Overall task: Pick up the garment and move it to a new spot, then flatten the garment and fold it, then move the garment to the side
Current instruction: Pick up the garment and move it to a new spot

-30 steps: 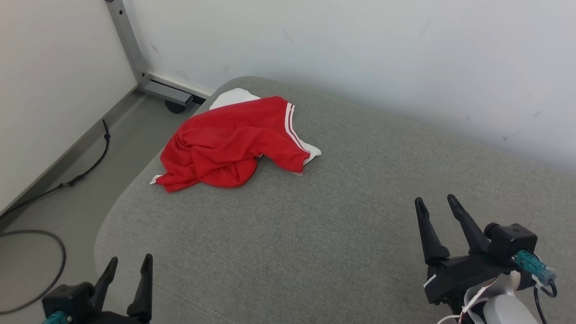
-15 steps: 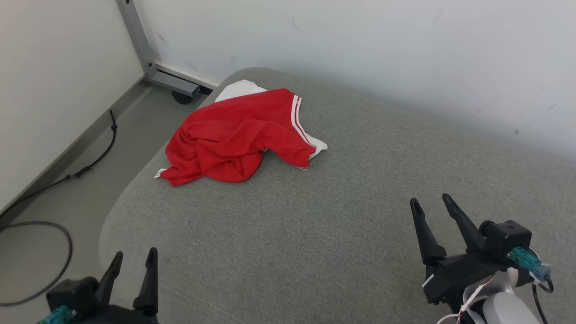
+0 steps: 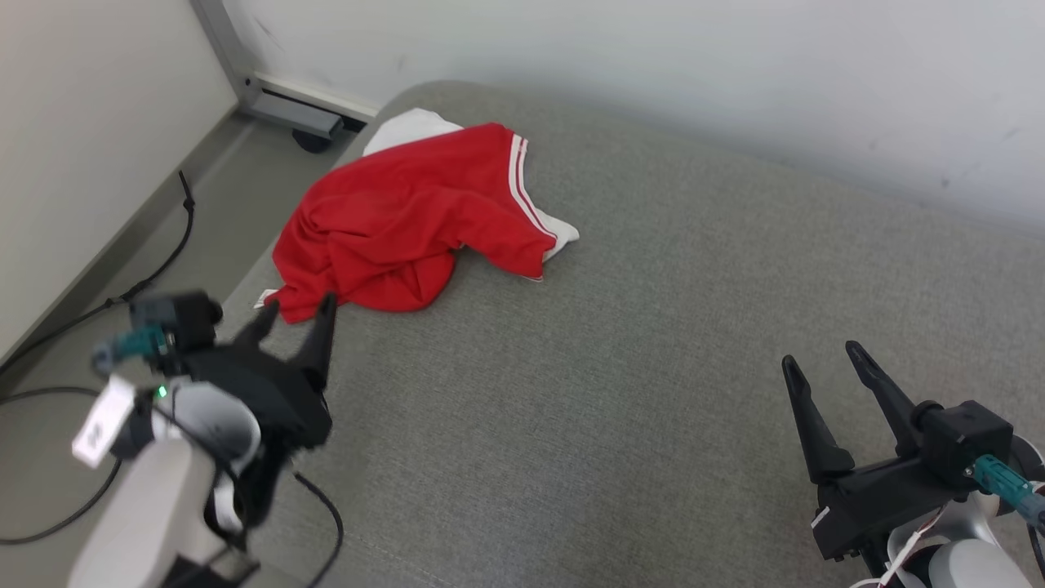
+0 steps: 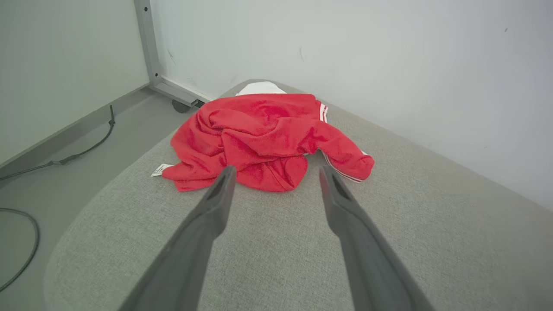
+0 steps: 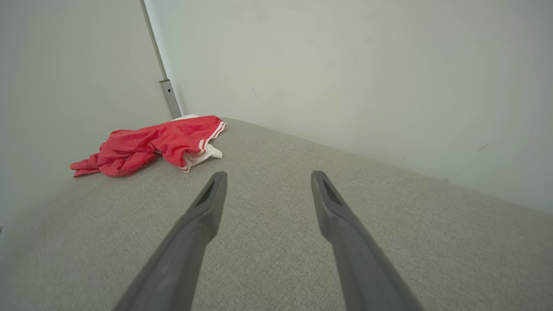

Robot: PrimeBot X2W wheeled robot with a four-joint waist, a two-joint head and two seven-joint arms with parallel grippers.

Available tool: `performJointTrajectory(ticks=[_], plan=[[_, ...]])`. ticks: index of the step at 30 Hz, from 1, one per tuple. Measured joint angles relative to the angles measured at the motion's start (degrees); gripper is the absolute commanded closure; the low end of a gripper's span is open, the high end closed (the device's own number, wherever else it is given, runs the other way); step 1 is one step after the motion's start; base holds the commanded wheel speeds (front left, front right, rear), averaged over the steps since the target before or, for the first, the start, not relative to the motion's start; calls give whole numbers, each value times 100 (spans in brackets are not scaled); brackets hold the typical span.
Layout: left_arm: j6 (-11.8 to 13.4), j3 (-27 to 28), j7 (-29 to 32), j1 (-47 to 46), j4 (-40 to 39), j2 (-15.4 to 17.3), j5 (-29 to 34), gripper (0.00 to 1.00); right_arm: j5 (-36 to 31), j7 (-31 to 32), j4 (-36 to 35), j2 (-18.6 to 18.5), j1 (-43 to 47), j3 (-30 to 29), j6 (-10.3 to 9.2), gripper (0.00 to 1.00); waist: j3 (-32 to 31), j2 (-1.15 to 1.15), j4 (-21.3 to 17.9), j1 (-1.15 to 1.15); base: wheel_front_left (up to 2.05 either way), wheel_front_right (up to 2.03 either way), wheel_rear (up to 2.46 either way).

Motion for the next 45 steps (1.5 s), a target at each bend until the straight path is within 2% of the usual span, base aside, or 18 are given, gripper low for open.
performJointTrajectory(ticks=[7, 12, 17, 28, 33, 34, 35, 36, 45], plan=[[23, 163, 799, -850, 849, 164, -67, 0, -198, 386, -689, -275, 76, 89, 1, 0, 385, 0, -188, 0, 0, 0, 0], [130, 460, 1136, -1477, 1311, 185, -212, 0, -304, 666, -1125, -509, 130, 81, 11, 0, 708, 0, -432, 1, 0, 0, 0], [207, 645, 1418, -1673, 1706, 157, -296, 0, -349, 915, -1507, -703, 125, 46, 30, 0, 1079, 1, -698, 1, 0, 0, 0], [342, 962, 1462, -2304, 2302, 112, -274, 0, -347, 1268, -1992, -979, -13, -196, 78, 0, 1957, 1, -1178, 1, 0, 0, 0], [343, 1102, 1379, -2514, 2713, -9, -96, 0, -344, 1365, -2084, -1068, 18, -339, 77, 0, 2275, 1, -1317, 1, 0, 0, 0], [343, 1173, 1333, -2570, 2795, -21, -63, 3, -343, 1373, -2098, -1069, 18, -336, 77, 0, 2306, 1, -1325, 0, 0, 0, 0], [342, 1233, 1302, -2611, 2865, -35, -38, 62, -343, 1404, -2121, -1069, 17, -331, 77, 0, 2327, 1, -1328, 1, 0, 0, 0], [342, 1295, 1280, -2658, 2947, -57, -26, 98, -339, 1410, -2127, -1069, 16, -326, 77, 0, 2339, 1, -1324, 1, 0, 0, 0], [342, 1435, 1120, -2788, 3445, -168, 201, 100, -330, 1460, -2091, -1061, 6, -286, 77, 0, 2172, 1, -1237, 0, 0, 0, 0]])
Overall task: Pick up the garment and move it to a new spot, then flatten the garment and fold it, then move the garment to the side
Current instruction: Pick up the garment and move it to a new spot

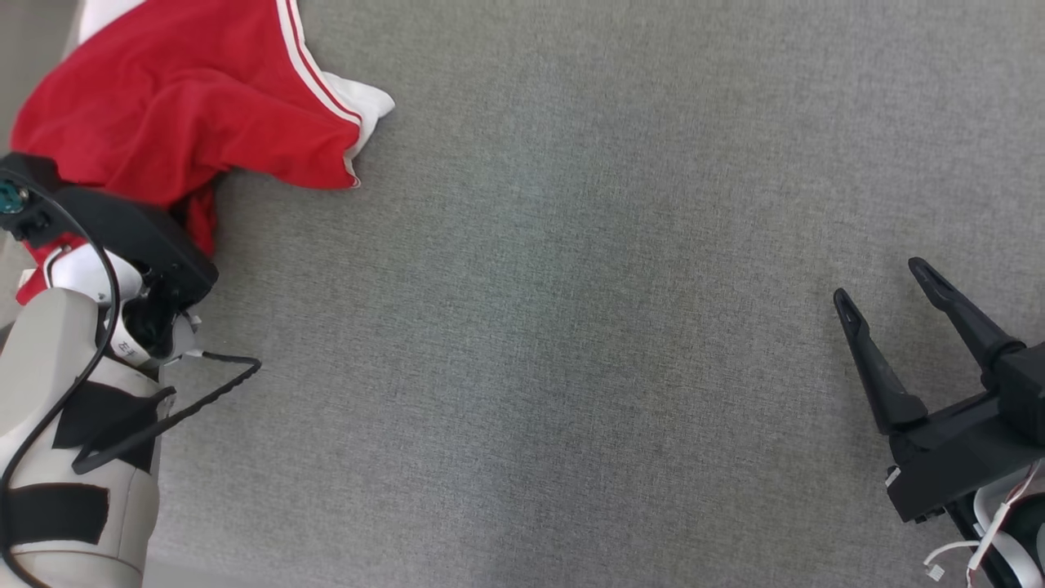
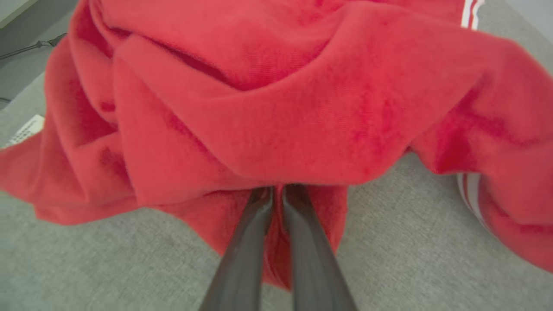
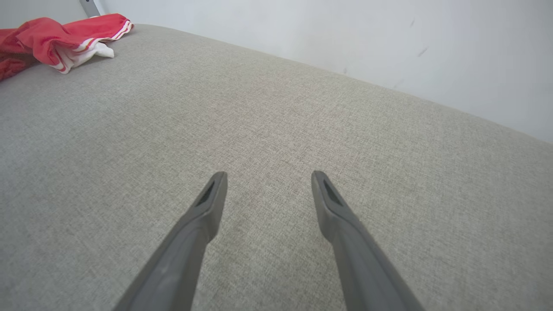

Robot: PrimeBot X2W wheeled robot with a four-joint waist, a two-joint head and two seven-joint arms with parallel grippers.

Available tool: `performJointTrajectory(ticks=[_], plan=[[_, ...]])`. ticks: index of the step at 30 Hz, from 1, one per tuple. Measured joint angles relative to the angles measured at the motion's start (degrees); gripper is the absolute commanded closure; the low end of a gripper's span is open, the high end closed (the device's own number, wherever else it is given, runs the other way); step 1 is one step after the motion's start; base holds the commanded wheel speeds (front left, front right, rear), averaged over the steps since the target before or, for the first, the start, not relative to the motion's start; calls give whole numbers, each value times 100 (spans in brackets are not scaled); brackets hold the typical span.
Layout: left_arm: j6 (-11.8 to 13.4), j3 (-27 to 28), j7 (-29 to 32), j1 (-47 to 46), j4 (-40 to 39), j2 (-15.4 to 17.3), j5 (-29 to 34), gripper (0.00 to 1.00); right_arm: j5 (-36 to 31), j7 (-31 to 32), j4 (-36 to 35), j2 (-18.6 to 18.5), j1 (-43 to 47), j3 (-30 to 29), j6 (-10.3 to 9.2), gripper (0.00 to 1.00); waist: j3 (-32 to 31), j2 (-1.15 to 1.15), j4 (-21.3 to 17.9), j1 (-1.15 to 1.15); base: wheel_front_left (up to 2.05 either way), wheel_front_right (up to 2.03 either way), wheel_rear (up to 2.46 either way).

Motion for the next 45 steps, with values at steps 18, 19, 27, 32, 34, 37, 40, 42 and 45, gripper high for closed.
performJointTrajectory(ticks=[18, 19, 27, 32, 34, 37, 40, 42, 45], plan=[[-146, -180, -113, -405, 189, 204, 182, 100, 253, -261, 882, 587, -357, 349, -9, 0, -931, -1, -50, -1, 0, 0, 0], [-181, -183, -112, -439, 174, 220, 182, 100, 255, -286, 948, 621, -353, 346, -31, 0, -1005, -1, -58, -1, 0, 0, 0], [-452, -367, -104, -601, -15, 294, 334, 100, 350, -572, 1449, 809, -342, 215, -164, 0, -1641, -1, -135, -1, 0, 0, 0], [-723, -517, -63, -613, -147, 281, 350, 100, 368, -724, 1673, 950, -327, 218, -210, 0, -2051, -2, -218, -1, 0, 0, 0], [-818, -538, -47, -643, -204, 255, 349, 100, 397, -777, 1729, 985, -291, 218, -238, 0, -2210, -2, -262, -1, 0, 0, 0], [-926, -623, -14, -693, -356, 142, 347, 100, 398, -854, 1781, 1037, -131, 216, -264, 0, -2441, -2, -342, -2, 0, 0, 0], [-1044, -681, 37, -693, -501, -51, 323, 100, 398, -909, 1795, 1055, -8, 215, -310, 0, -2642, -2, -441, -2, 0, 0, 0], [-1067, -706, 38, -693, -610, -140, 307, 100, 398, -918, 1794, 1073, 35, 216, -311, 0, -2746, -2, -526, -2, 0, 0, 0], [-1103, -755, 97, -689, -776, -285, 269, 100, 398, -964, 1756, 1093, 44, 234, -353, 0, -2857, -2, -686, -1, 0, 0, 0]])
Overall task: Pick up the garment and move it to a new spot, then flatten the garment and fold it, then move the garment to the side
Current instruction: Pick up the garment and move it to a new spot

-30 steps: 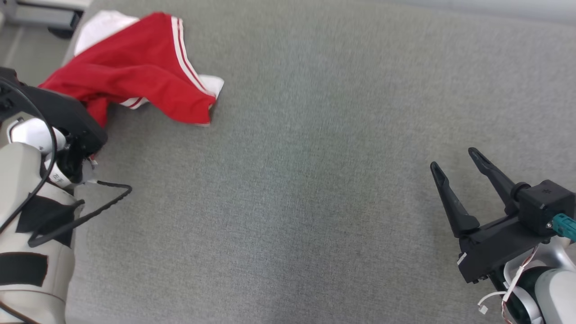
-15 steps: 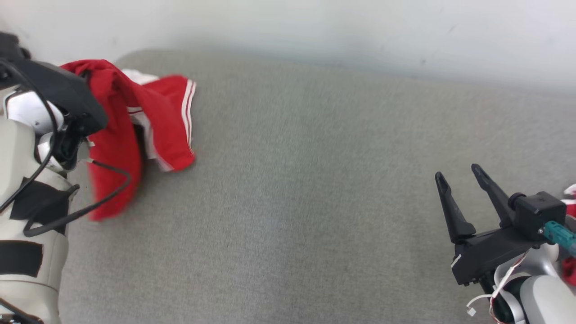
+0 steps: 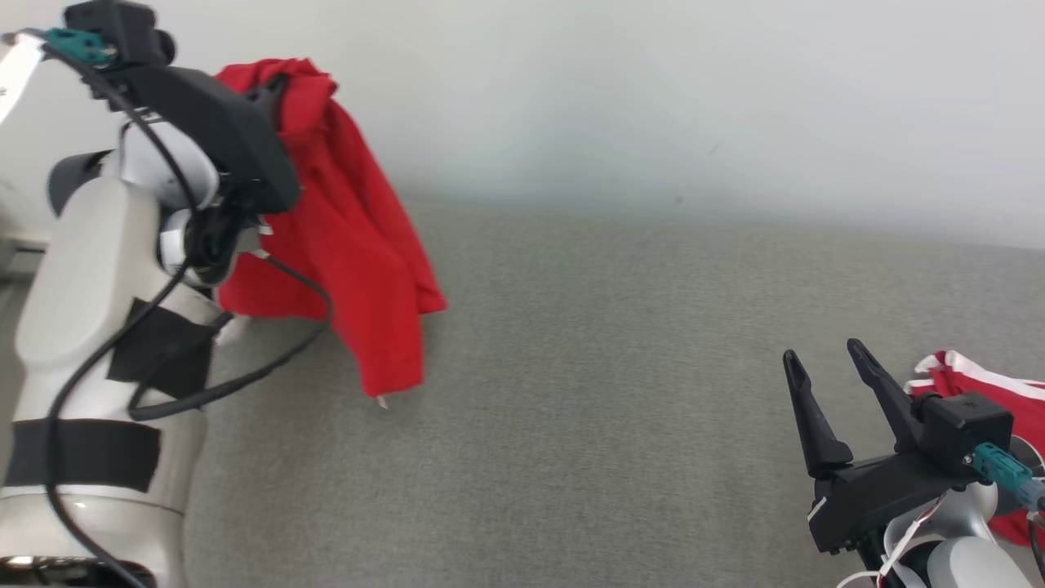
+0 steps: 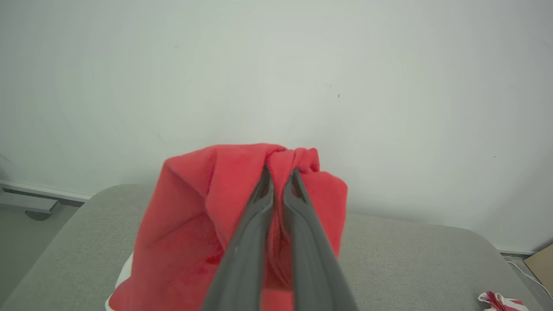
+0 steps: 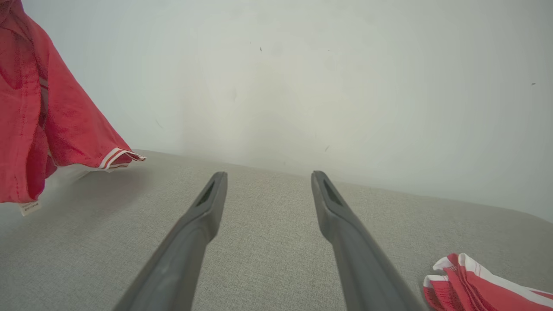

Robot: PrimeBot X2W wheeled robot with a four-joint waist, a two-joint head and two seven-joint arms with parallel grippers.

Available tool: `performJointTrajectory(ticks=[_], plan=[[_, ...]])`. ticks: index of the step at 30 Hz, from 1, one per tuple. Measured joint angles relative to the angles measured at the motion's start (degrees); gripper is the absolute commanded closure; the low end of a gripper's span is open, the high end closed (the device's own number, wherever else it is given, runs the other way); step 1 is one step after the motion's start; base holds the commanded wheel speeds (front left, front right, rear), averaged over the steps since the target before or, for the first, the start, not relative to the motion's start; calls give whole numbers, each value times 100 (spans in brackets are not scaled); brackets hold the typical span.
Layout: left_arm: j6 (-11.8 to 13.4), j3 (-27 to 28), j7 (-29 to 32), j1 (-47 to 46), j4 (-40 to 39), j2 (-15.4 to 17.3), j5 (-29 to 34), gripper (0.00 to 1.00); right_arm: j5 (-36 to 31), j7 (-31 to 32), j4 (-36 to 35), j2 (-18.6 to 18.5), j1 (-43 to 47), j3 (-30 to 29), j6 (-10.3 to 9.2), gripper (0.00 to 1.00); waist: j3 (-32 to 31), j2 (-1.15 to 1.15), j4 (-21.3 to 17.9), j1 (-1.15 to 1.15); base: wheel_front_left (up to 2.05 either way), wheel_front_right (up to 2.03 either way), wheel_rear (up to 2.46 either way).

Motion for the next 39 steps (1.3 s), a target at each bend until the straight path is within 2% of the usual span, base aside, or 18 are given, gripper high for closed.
performJointTrajectory(ticks=[8, 14, 23, 29, 30, 31, 32, 39], plan=[[-71, -181, 181, 80, -398, -399, -154, 100, -1, -47, -104, 37, 117, 66, -8, 0, -157, 0, -454, 1, 0, 0, 0], [-116, -372, 298, 448, -670, -528, -350, 100, -1, -48, -134, 40, 117, 90, -8, 0, -166, 0, -816, 1, 0, 0, 0], [-112, -794, 367, 720, -1013, -536, -591, 100, -3, -46, -157, 27, 96, 159, 5, 0, -94, 0, -1386, 2, 0, 0, 0], [172, -1777, 388, 815, -1282, -530, -1134, 100, -3, -40, -147, 52, -68, 328, 105, 0, -9, 1, -1755, 1, 0, 0, 0], [303, -2034, 387, 856, -1247, -533, -1326, 100, -3, -40, -135, 62, -122, 361, 110, 0, 29, 1, -1876, 1, 0, 0, 0], [368, -2134, 366, 861, -1232, -522, -1383, 23, -3, -40, -129, 70, -148, 366, 112, 0, 51, 1, -1933, 2, 0, 0, 0], [437, -2212, 332, 862, -1223, -514, -1421, 0, -3, -40, -131, 84, -160, 374, 134, 0, 75, 1, -1989, 2, 0, 0, 0], [604, -2794, 286, 792, -1168, -509, -1822, 0, -2, -56, -119, 84, -158, 249, 151, 0, 328, 1, -2211, 2, 0, 0, 0]])
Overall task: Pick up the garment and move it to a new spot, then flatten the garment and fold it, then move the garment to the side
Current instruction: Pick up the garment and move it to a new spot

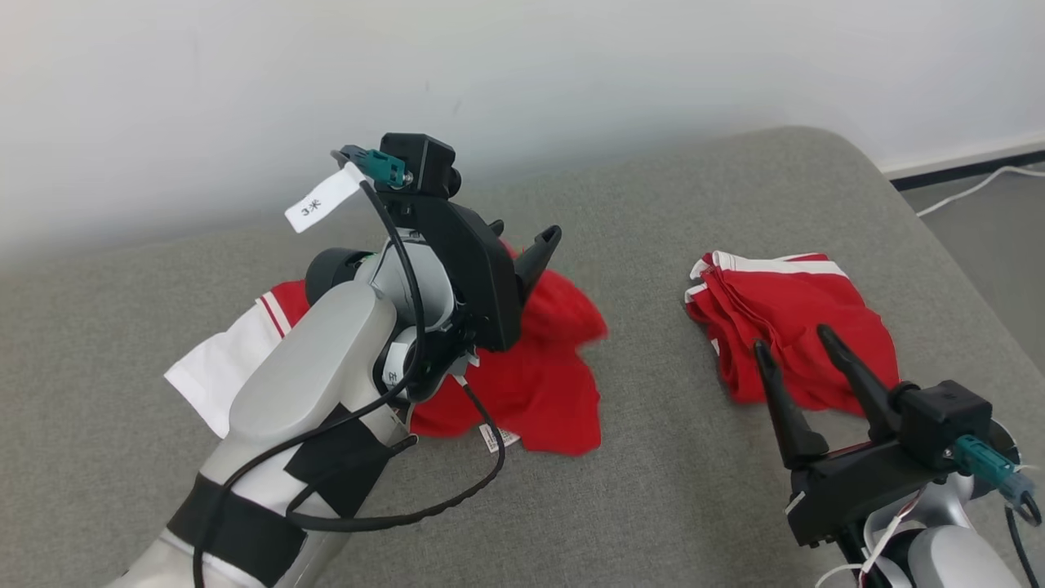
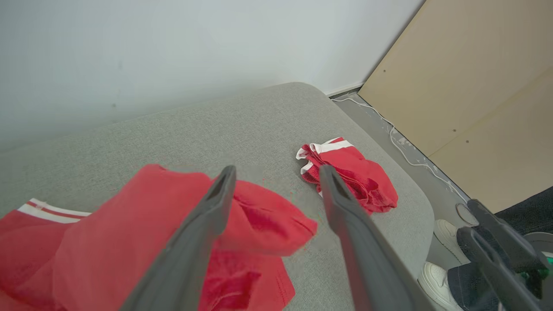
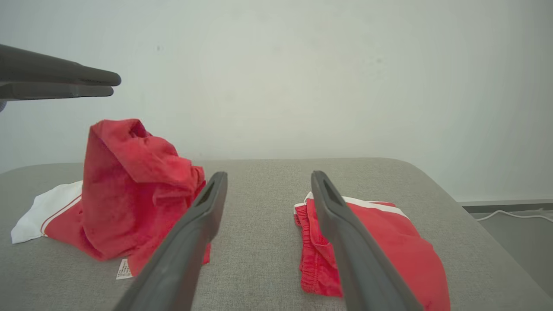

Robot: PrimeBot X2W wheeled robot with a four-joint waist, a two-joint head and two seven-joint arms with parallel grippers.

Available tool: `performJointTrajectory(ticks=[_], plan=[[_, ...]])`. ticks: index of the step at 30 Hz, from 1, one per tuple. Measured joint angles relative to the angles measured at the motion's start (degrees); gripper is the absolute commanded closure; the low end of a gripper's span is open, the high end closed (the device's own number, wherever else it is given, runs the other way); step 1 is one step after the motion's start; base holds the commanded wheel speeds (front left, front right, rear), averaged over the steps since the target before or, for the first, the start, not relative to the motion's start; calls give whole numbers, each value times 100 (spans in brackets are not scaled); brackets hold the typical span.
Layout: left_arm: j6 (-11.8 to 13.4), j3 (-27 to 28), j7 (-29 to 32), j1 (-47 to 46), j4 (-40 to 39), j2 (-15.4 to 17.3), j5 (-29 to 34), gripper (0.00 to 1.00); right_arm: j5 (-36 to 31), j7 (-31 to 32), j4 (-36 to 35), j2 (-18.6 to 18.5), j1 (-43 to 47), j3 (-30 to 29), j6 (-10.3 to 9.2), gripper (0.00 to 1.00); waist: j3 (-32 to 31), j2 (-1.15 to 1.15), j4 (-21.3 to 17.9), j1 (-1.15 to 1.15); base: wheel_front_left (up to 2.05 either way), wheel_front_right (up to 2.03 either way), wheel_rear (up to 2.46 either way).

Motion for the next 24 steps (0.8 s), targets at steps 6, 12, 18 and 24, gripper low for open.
performJointTrajectory(ticks=[6, 12, 18, 24], plan=[[37, -140, -102, -341, 102, 2, -287, 0, 1, -93, 13, -43, -1, -134, -14, 0, 119, 0, 130, 0, 0, 0, 0], [52, 301, -623, -417, 136, 85, -176, 0, 9, -154, 40, -68, 16, -235, -59, 0, 116, 0, 457, 0, 0, 0, 0], [255, 533, -1238, -234, -202, 697, 172, 0, 9, -202, 129, -100, 131, -319, -109, 0, 53, 0, 723, -1, 0, 0, 0], [399, 726, -1987, 722, -1116, 1262, 455, 0, 58, -302, 159, -78, 280, -350, -162, 0, -120, 0, 970, -1, 0, 0, 0]])
